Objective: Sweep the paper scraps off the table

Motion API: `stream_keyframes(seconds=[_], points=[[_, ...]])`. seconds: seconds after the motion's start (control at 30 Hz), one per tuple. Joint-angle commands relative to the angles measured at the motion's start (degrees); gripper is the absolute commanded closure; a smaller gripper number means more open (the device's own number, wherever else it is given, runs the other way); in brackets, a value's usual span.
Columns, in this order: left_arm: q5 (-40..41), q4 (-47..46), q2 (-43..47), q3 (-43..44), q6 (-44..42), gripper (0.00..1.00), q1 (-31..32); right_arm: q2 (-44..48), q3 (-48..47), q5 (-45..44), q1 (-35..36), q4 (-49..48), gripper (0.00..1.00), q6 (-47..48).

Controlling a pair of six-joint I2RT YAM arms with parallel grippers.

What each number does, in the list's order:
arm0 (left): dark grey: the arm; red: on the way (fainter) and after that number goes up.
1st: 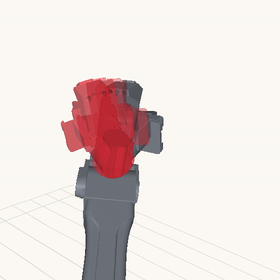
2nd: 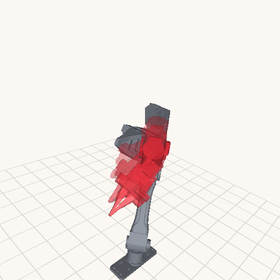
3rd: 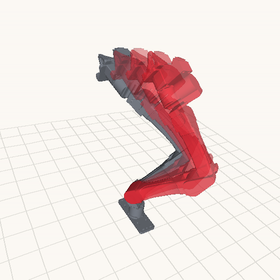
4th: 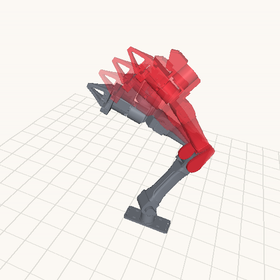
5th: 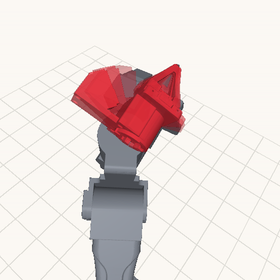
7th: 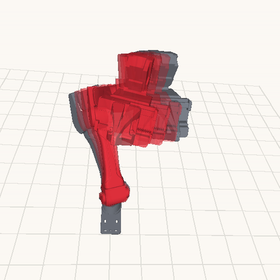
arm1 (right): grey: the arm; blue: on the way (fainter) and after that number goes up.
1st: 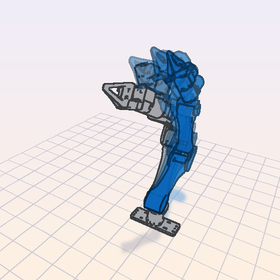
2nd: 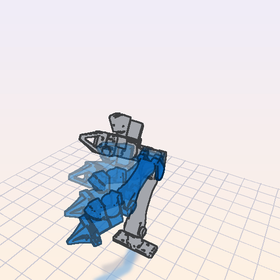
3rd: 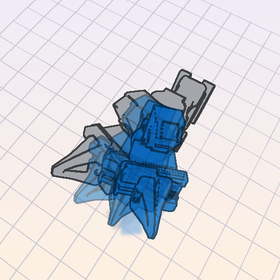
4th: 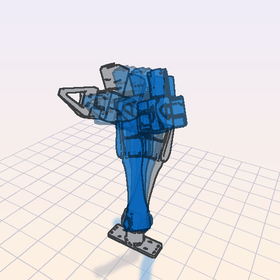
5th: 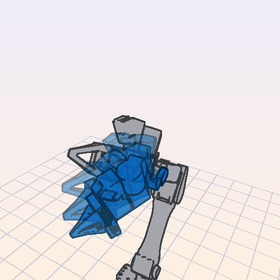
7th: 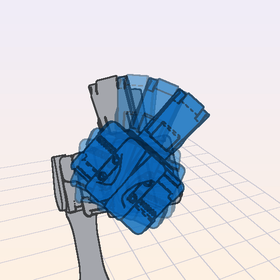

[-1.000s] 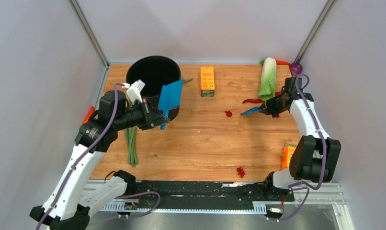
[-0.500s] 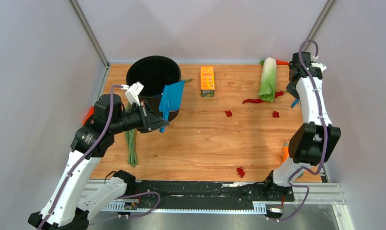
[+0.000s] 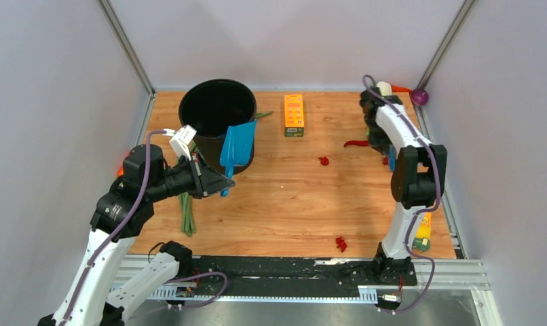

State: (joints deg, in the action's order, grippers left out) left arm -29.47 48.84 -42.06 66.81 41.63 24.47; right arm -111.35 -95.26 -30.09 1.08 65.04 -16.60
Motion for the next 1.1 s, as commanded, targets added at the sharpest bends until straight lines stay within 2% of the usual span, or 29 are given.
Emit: stream_keyframes(seconds=[0.0,0.27,0.87,1.07], points=[[0.9,-0.5,0.4,-0.4,-1.1,1.0,0.2,0.0,1.9,1.8,9.3,2.5,1.0,1.3],[0.5,-2.3,0.2,-1.6,-0.8,1.0,0.2,4.2,6.6,12.8,13.9,0.4,1.0,0.5],[1.3,-1.4,-0.8,-1.7,-0.9,1.0,0.2,7.3,4.7,10.0,32.7,0.7,1.0,2.7],[2.8,0.8,-0.2,-0.6,-0.7,1.0,0.2,13.9,5.2,11.3,38.9,1.1,1.0,2.5]])
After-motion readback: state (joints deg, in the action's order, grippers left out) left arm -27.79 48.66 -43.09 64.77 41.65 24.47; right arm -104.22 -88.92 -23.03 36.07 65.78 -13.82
